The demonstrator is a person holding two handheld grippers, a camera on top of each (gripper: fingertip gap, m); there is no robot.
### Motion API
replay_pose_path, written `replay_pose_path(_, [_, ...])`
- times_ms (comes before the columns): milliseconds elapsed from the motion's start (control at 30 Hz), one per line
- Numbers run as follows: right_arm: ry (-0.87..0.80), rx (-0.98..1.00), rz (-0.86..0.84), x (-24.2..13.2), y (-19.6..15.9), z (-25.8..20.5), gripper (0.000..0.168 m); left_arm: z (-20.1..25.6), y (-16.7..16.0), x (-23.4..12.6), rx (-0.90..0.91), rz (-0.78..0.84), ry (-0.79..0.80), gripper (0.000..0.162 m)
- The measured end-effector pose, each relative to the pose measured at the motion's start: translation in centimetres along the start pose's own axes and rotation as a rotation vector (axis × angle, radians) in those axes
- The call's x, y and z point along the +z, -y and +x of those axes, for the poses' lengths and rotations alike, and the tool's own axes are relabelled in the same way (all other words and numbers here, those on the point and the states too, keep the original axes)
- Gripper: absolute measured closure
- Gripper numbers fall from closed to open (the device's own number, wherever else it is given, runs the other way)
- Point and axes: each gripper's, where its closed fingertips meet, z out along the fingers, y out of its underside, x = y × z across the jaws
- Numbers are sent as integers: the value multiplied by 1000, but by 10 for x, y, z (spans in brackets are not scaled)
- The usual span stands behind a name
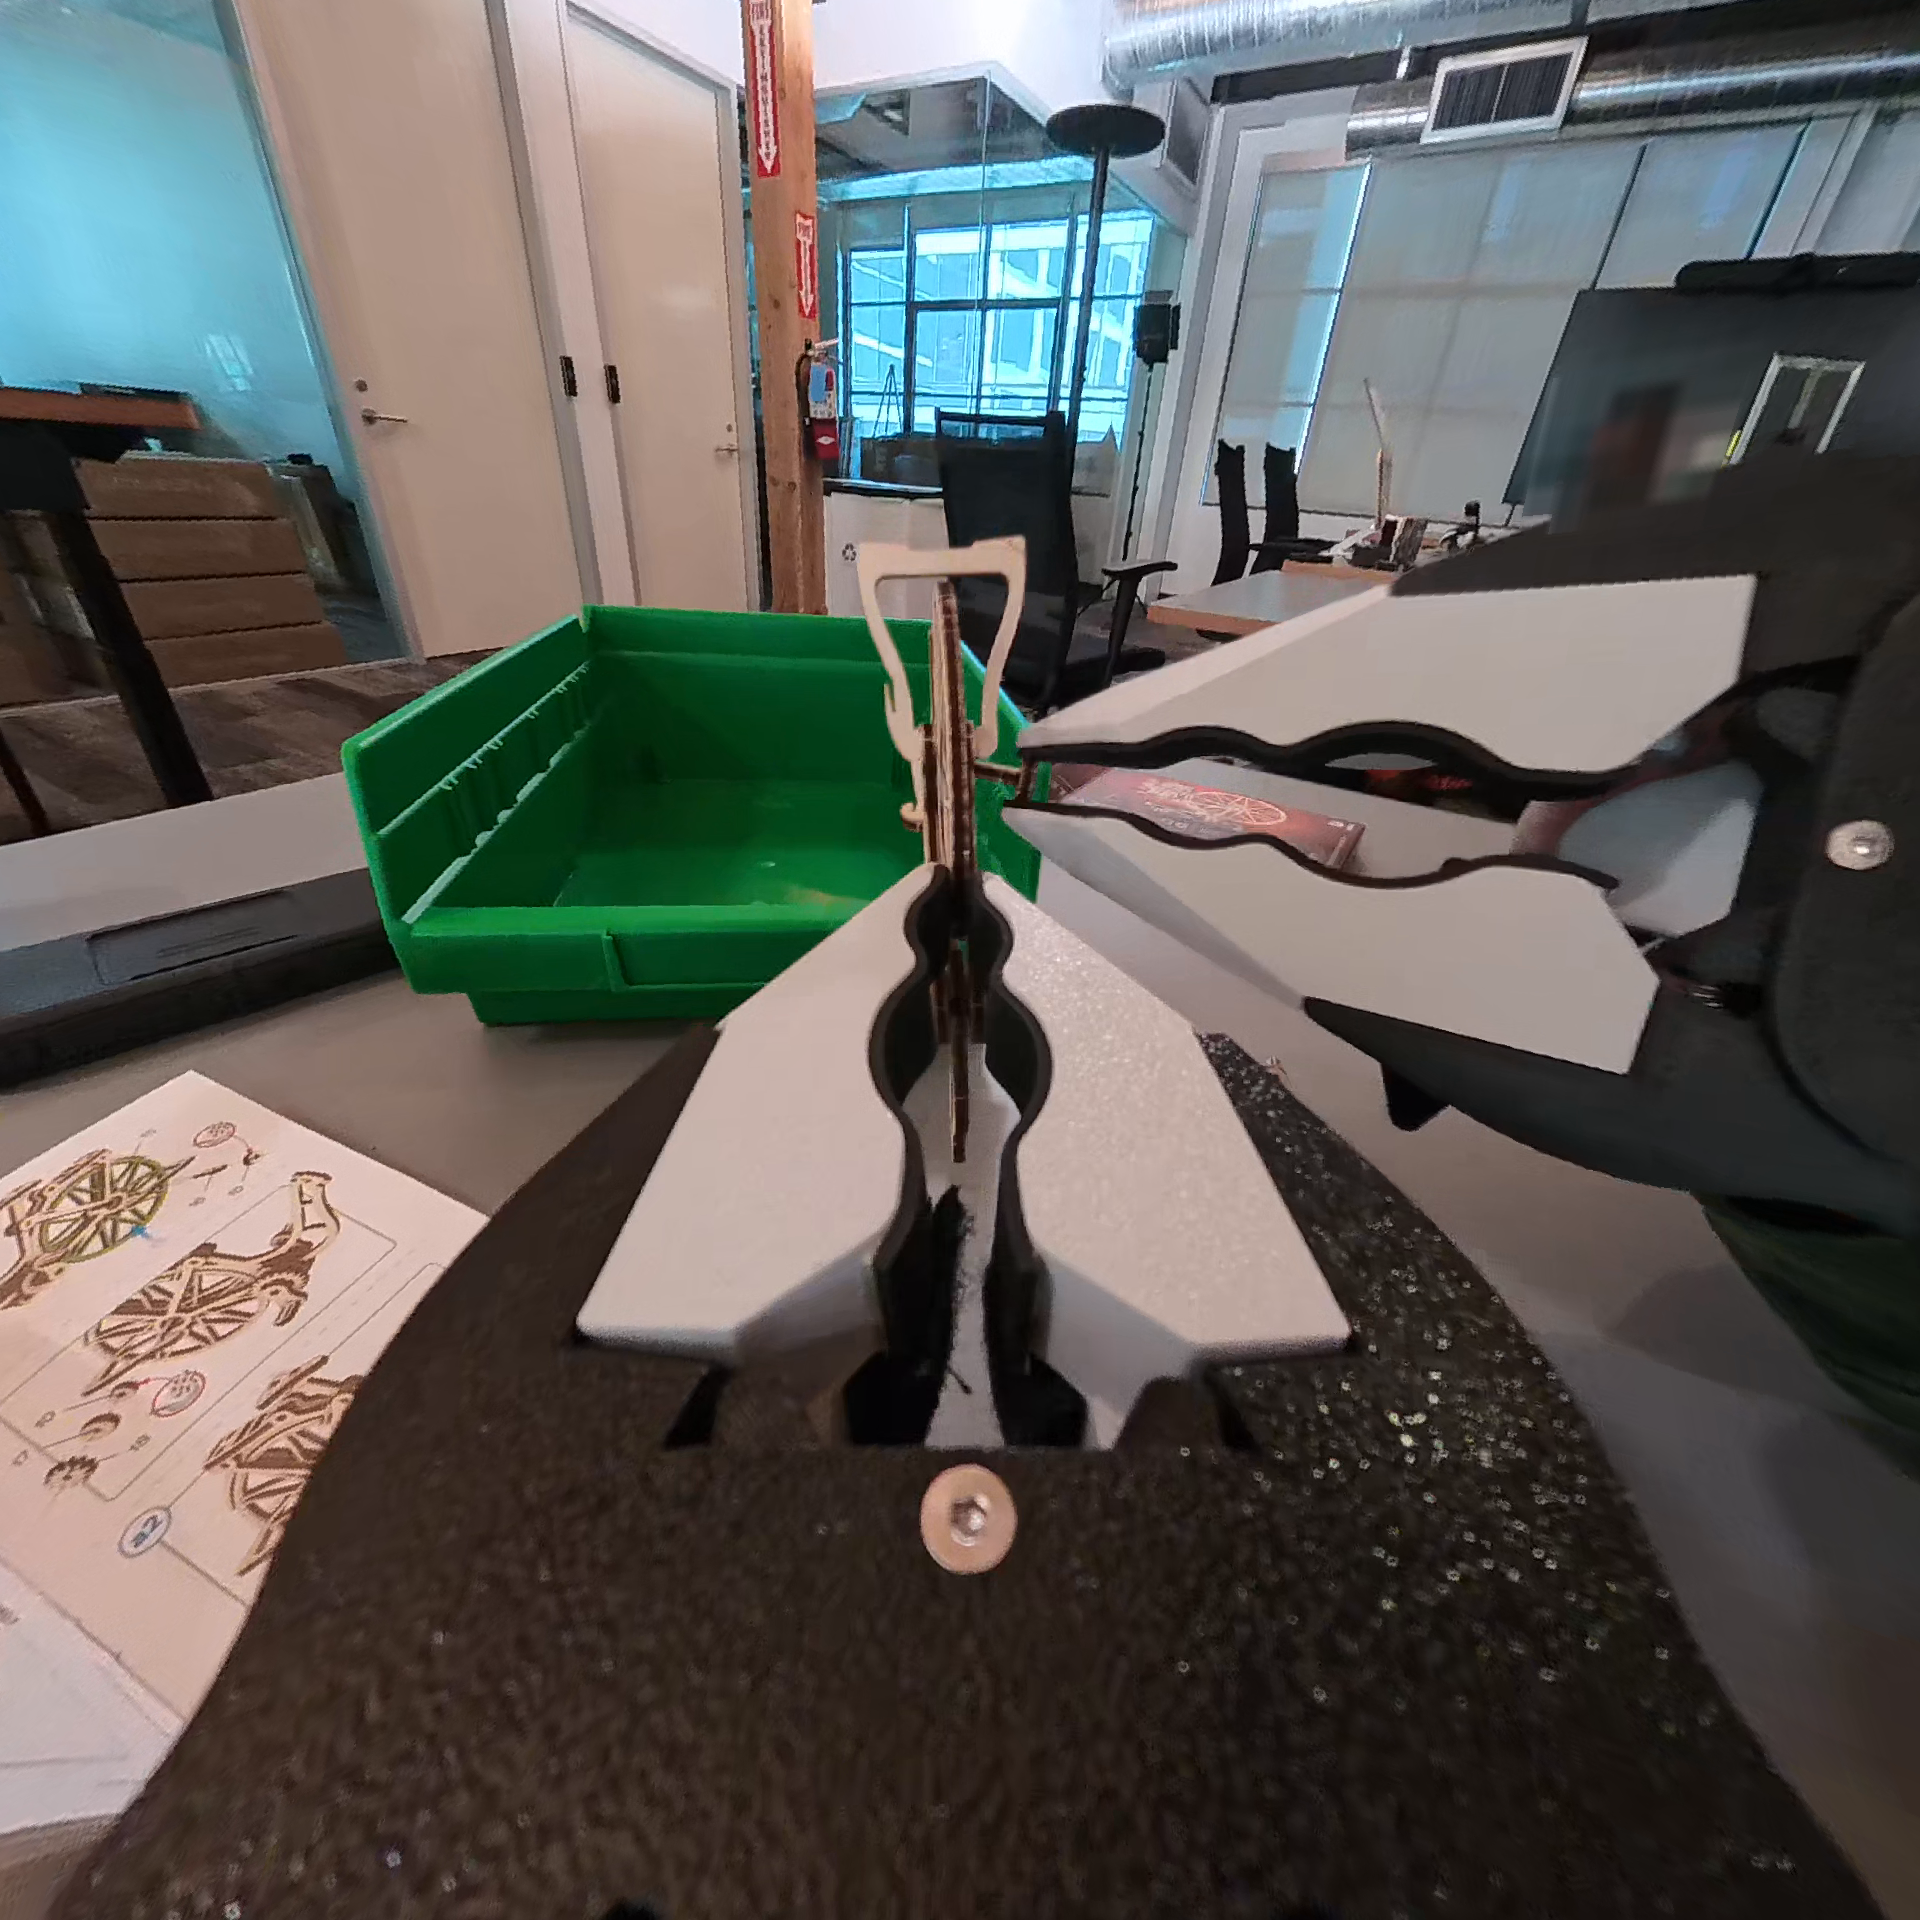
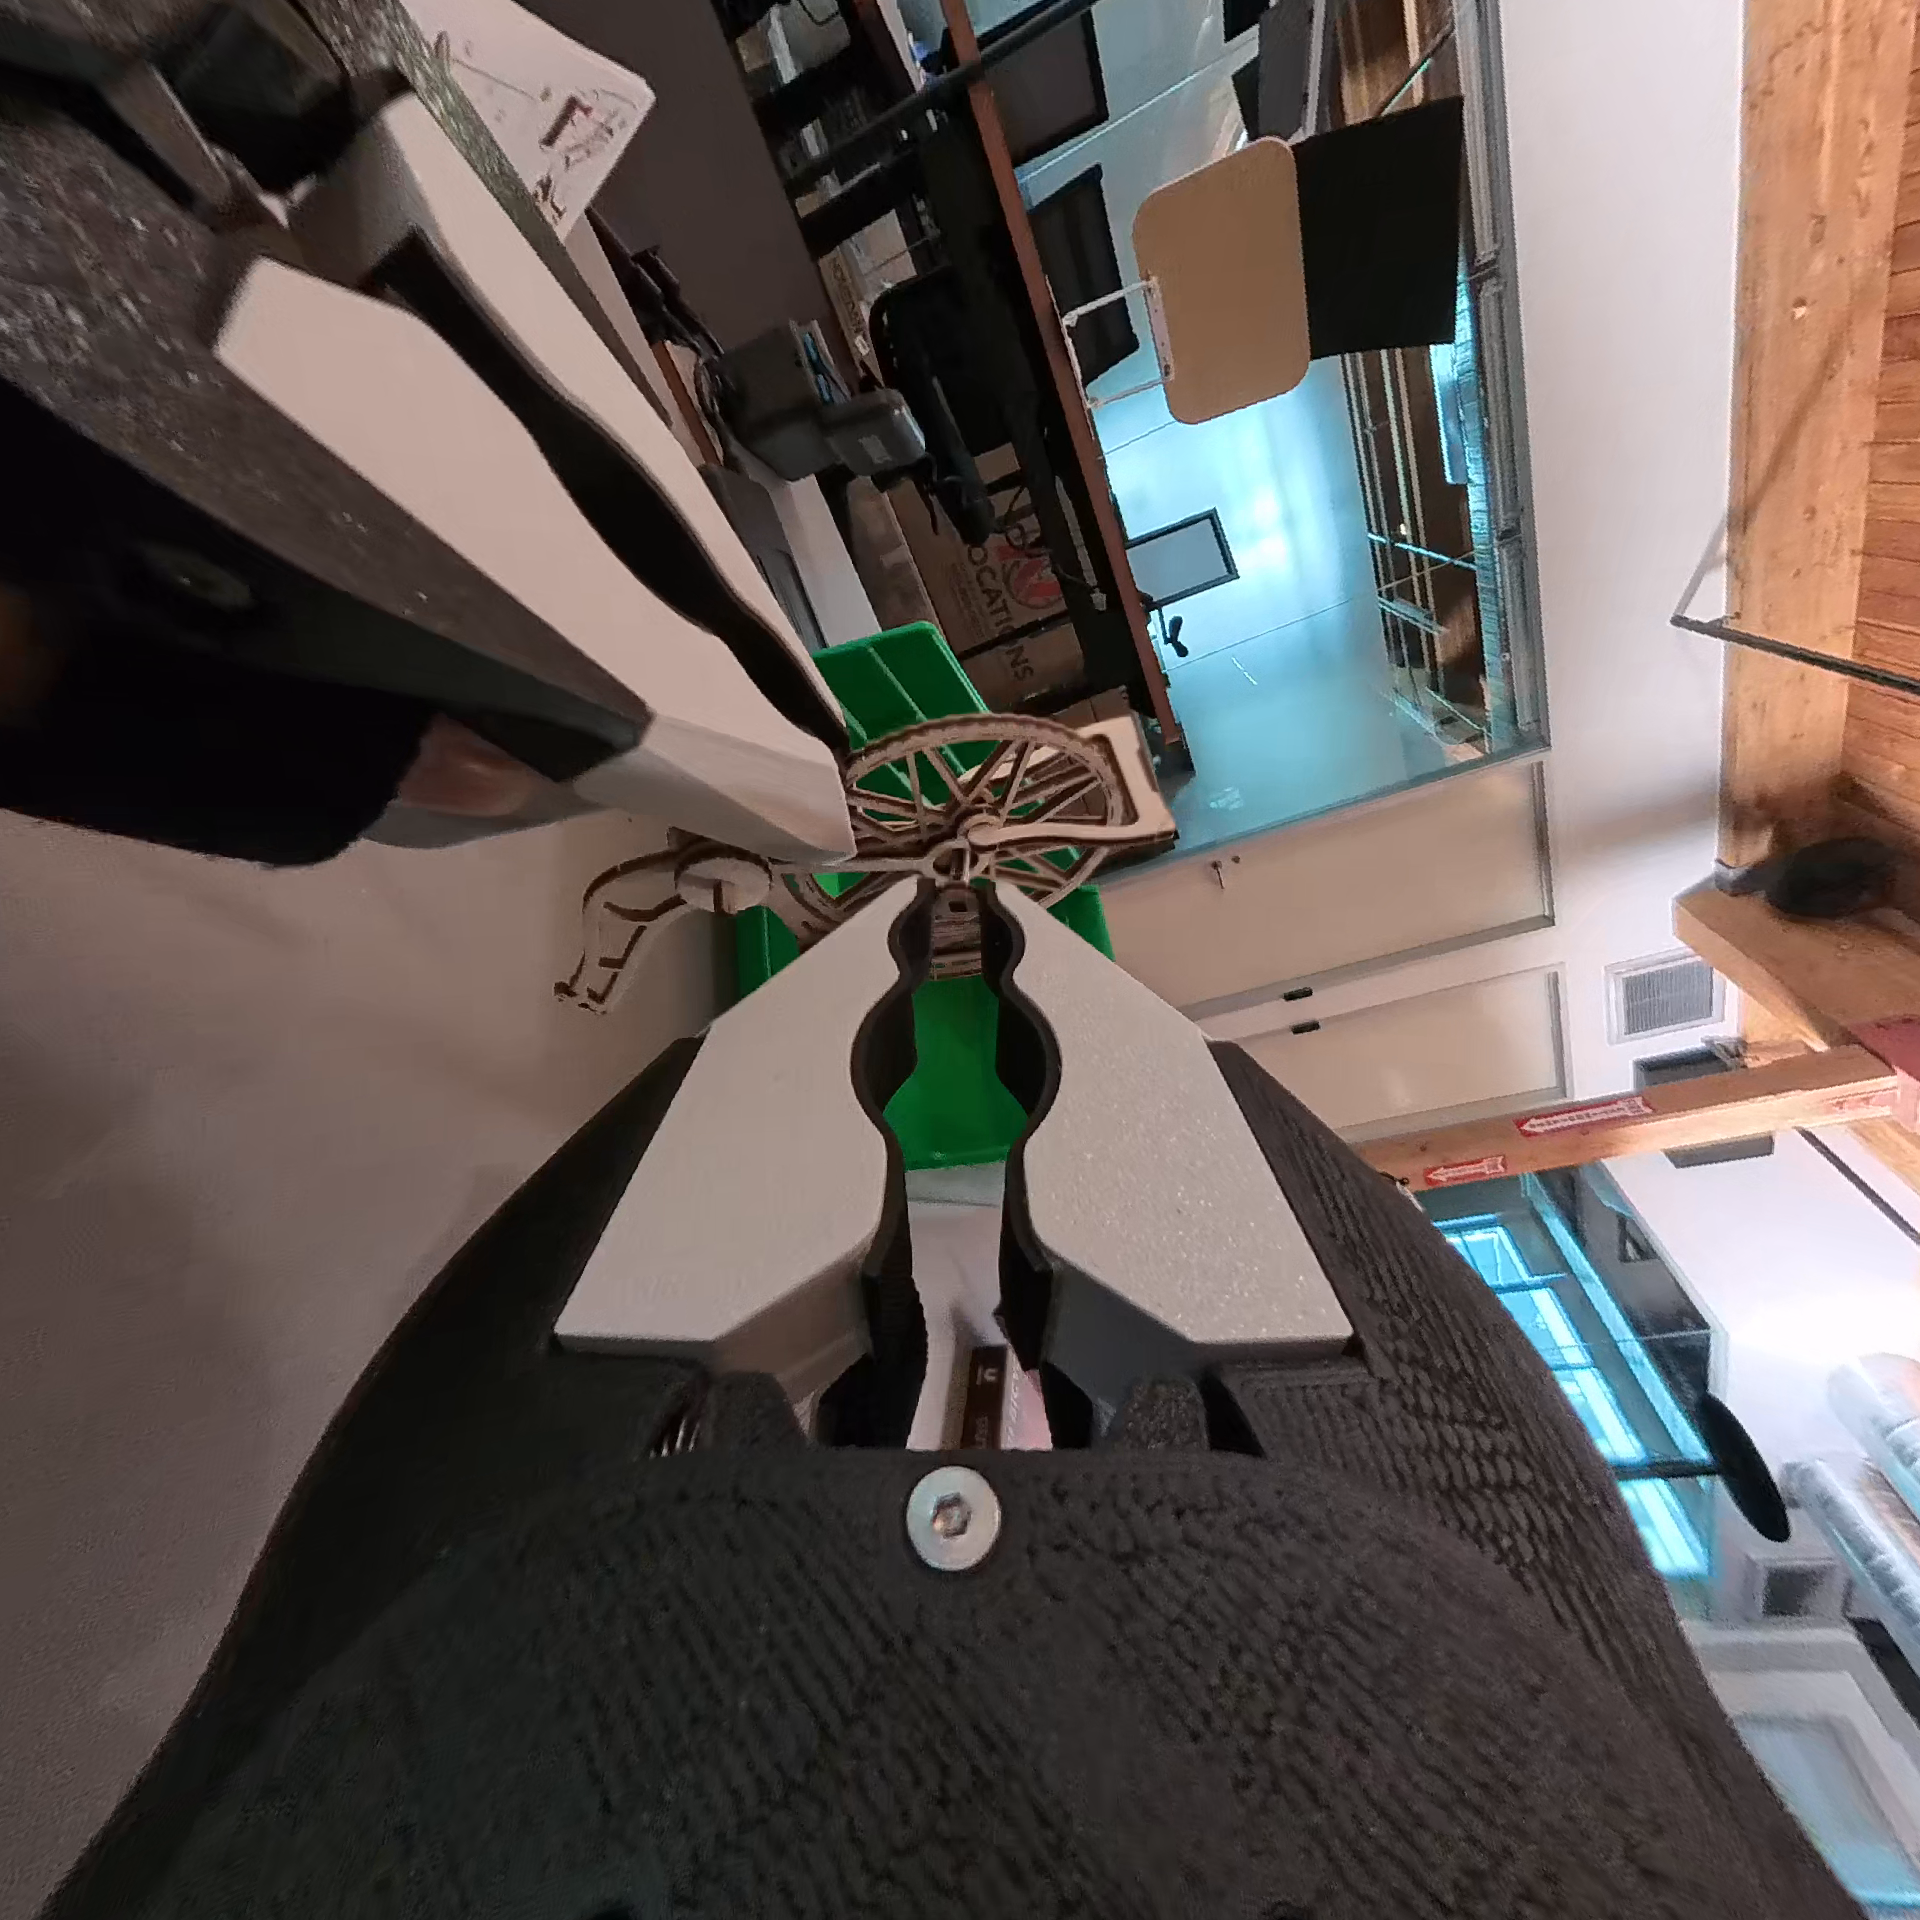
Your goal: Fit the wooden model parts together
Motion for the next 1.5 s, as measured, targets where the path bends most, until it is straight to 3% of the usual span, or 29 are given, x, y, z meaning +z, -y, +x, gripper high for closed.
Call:
replay_pose_path(733, [64, 170, 49, 7, -11, -3, 162, 5, -3, 2, -105, -4, -83, 162])
replay_pose_path(1500, [37, 75, 87, 3, -4, -5, 162, 4, -5, 3, -60, -31, -66, 162])
